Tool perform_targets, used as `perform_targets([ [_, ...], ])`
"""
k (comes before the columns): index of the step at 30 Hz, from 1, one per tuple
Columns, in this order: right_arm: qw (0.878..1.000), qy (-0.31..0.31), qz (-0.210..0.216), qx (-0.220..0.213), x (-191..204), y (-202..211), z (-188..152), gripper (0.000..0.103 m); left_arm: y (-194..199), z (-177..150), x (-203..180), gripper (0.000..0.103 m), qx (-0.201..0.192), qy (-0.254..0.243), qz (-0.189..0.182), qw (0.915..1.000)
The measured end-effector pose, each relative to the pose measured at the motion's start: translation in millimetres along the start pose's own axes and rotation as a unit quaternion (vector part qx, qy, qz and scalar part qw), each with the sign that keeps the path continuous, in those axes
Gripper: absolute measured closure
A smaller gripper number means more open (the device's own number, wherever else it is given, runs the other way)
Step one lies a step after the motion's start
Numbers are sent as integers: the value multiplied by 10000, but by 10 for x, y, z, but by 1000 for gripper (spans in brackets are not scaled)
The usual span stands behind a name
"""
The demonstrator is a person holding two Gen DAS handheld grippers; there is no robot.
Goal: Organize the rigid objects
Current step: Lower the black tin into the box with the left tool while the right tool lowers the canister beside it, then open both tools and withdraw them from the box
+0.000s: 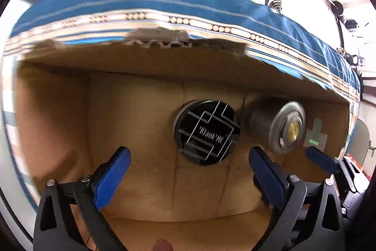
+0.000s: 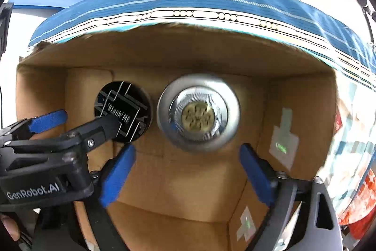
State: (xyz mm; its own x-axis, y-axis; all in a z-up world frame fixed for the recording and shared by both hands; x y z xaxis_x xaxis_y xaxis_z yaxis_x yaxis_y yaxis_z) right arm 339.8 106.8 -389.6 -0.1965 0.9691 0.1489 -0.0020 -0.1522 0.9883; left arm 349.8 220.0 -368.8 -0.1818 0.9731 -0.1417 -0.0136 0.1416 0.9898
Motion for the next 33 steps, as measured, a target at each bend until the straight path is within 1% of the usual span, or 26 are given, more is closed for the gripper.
perform_targets([
  [1,10000,-13,-10,-27,-44,80,77,0,84,-30,11,0,-95,-38,86,9999],
  [3,9999,-23,-56,-106,-22,184,5,0,244,-97,0,0,-282,-59,163,9995],
  [5,9998,-28,-87,-195,66,251,-127,0,369,-212,-49,0,-386,-76,199,9990],
  [7,9996,-50,-90,-264,97,332,-263,0,432,-344,38,0,-462,-78,218,9987],
  [9,9994,-94,-84,-322,99,384,-383,0,504,-531,35,0,-551,-93,271,9981],
  [11,9991,-135,-94,-387,89,438,-479,0,627,-689,88,0,-672,-81,318,9972],
  [12,9990,-152,-86,-424,94,467,-533,0,643,-761,17,0,-724,-84,346,9967],
  [13,9988,-157,-111,-448,-14,458,-587,0,707,-846,22,0,-798,-86,382,9960],
  [14,9986,-167,-130,-484,-21,487,-616,0,708,-865,49,0,-857,-94,416,9954],
  [15,9984,-178,-135,-520,-46,489,-554,0,752,-832,77,0,-926,-109,440,9947],
  [16,9982,-156,-138,-567,-61,597,-657,0,757,-854,100,0,-1002,-124,474,9938],
  [17,9979,-139,-149,-610,-57,620,-671,0,844,-910,106,0,-1103,-147,508,9925],
  [18,9976,-137,-156,-656,-56,668,-708,0,770,-988,66,0,-1192,-150,530,9913],
  [19,9974,-139,-133,-697,-45,713,-737,0,751,-943,42,0,-1279,-152,544,9902],
  [23,9963,-127,-27,-852,-15,917,-873,0,952,-1015,-6,0,-1553,-186,503,9864],
  [26,9952,-89,-6,-978,25,1121,-1002,0,1145,-1134,-20,0,-1700,-207,536,9838],
  [33,9921,91,2,-1250,69,1461,-1287,0,1373,-1374,-107,0,-1873,-276,558,9803],
])
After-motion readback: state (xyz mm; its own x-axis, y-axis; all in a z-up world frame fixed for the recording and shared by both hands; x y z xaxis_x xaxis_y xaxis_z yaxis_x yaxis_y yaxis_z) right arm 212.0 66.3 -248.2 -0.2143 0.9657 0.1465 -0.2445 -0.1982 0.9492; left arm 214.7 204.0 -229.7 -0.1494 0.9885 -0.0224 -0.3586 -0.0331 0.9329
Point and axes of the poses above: each gripper's, at about its wrist camera, not at the fingertips, and y roughly against the way its jaws point, x to its left, z to its top, the point moved 8 cm from there along -y, roughly the way its jaws point, and after that the axes turned 7 degrees about -x, right-handed, at the moved point
